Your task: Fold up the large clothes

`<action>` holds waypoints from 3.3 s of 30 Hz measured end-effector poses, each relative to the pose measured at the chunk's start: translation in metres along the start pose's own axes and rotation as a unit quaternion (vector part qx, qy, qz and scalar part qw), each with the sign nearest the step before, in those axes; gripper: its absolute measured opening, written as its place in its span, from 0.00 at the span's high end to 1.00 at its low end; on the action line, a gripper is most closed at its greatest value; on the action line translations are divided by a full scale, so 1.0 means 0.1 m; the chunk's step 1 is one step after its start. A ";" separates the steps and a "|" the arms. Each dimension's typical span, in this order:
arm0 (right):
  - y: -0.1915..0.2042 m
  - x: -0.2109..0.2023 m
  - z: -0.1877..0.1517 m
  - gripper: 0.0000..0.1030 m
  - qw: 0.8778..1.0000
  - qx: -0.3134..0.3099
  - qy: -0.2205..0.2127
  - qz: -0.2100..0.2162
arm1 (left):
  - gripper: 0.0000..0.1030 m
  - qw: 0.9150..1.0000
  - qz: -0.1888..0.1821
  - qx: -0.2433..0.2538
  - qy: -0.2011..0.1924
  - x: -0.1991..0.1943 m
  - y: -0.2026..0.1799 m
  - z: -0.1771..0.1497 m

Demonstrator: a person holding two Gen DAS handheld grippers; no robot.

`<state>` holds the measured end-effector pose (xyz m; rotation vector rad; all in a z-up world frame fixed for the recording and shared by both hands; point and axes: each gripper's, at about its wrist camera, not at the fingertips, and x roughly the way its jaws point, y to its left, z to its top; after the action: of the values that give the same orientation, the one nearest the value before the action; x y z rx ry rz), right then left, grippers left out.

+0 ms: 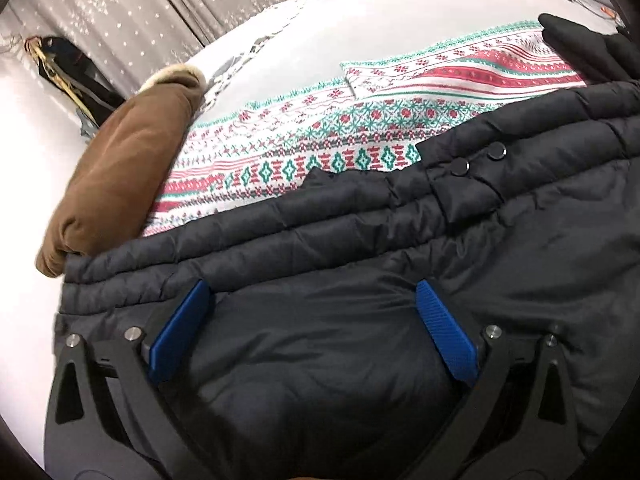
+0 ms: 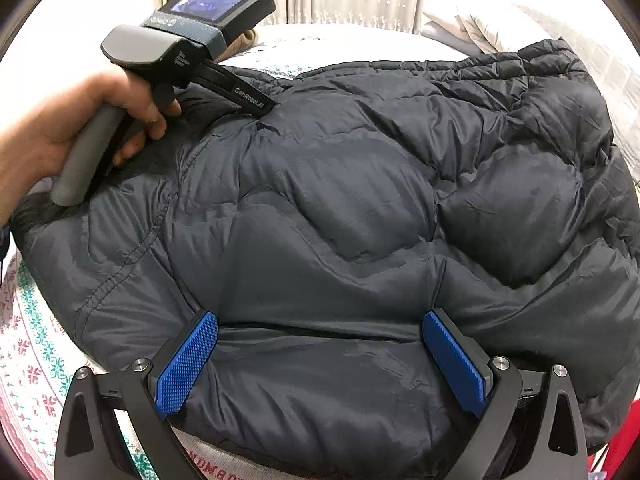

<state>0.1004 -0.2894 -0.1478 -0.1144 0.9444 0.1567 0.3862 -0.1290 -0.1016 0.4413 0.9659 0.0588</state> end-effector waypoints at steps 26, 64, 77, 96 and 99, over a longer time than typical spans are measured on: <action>0.04 0.02 0.07 0.00 1.000 0.001 0.004 -0.003 | 0.00 0.988 -0.030 0.132 -0.075 -1.40 -0.30 -1.65; -1.27 -0.37 -0.83 0.28 0.887 0.425 -0.099 0.154 | 0.00 0.993 -0.058 0.070 -0.078 -1.27 -0.19 -1.75; -0.87 -0.48 -0.38 0.60 0.900 0.390 -0.155 0.120 | 0.00 0.993 -0.057 0.064 -0.076 -1.29 -0.24 -1.76; -0.95 -1.36 0.12 0.86 0.911 0.328 -0.247 0.025 | 0.00 0.987 -0.143 0.017 -0.069 -1.51 -0.05 -1.73; -1.08 -1.54 0.10 0.86 0.912 0.321 -0.256 -0.022 | 0.00 0.985 -0.156 0.031 -0.066 -1.53 -0.13 -1.79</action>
<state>0.0394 -0.4070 -0.0141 0.4954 0.4286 -0.1686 0.1521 -0.1178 -0.0740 0.3417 0.8971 -0.2819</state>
